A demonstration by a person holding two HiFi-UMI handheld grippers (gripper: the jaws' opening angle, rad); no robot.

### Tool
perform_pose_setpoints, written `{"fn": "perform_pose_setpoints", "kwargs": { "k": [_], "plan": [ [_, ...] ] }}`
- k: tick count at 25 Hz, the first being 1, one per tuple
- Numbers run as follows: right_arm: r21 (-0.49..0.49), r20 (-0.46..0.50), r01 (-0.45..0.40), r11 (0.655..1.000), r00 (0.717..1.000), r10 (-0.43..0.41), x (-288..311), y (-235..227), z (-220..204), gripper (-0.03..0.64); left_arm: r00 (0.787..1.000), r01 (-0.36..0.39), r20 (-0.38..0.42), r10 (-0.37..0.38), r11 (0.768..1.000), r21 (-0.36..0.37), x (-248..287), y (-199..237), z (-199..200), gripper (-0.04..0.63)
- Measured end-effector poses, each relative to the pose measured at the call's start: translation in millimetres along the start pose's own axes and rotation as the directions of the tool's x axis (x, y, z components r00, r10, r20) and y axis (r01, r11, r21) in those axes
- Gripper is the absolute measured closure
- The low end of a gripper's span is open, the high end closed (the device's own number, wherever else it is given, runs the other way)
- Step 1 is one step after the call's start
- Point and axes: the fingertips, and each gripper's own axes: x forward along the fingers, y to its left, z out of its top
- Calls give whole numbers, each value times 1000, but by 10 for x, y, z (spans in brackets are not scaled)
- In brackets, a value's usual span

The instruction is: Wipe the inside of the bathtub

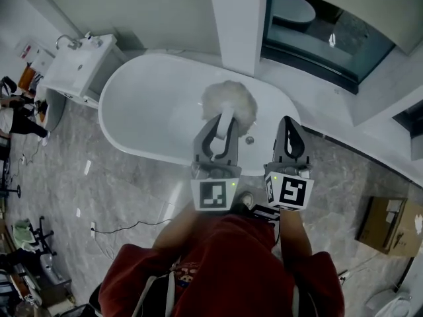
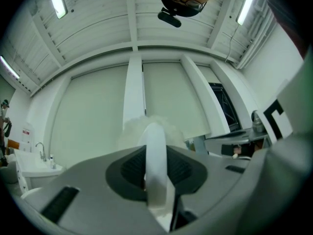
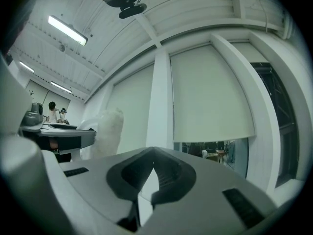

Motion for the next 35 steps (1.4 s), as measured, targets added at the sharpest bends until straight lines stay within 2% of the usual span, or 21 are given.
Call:
{"fn": "perform_pose_setpoints", "kwargs": {
  "k": [5,10,13,16,35],
  "plan": [
    [-16,9,17,1000,1000,-17,-18,3,101,606,998,57,-39,-56,998,27,-22,-16,-52,499],
    [-36,2,31,999,1000,-31,3,101,134,606,995,90,-46,-87,995,50,-23,55,-107,499],
    [-49,3,26,998,1000,-26,56,275,107,606,998,67,-3,-67,998,-8,-51,210,-110,499],
    [-54,0,30,998,1000,-30,90,301,90,606,997,77,-11,-77,997,5,-32,242,-159,499],
    [-66,-12,35,997,999,-36,224,274,2,606,998,55,-12,-56,997,-62,99,325,-235,499]
  ]
}}
